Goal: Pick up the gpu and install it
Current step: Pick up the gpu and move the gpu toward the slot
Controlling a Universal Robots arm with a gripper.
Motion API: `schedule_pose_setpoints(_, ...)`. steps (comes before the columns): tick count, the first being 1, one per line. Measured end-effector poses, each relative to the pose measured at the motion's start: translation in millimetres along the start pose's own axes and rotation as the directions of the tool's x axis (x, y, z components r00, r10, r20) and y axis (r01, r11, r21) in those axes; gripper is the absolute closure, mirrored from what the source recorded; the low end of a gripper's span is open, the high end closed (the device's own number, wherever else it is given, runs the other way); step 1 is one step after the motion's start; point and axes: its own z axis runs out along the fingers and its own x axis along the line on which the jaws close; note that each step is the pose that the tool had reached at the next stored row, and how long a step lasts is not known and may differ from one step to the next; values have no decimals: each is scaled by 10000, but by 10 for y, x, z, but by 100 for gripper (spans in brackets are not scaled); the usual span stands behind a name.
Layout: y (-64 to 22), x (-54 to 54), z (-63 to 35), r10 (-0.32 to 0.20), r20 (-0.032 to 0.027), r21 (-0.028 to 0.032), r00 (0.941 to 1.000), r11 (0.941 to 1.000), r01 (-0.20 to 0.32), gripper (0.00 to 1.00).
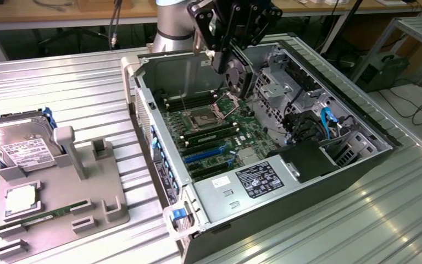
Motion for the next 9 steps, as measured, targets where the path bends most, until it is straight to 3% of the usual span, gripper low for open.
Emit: schedule_pose_setpoints(9, -2, -141, 7, 0, 0, 0, 10000, 10000, 0, 72)
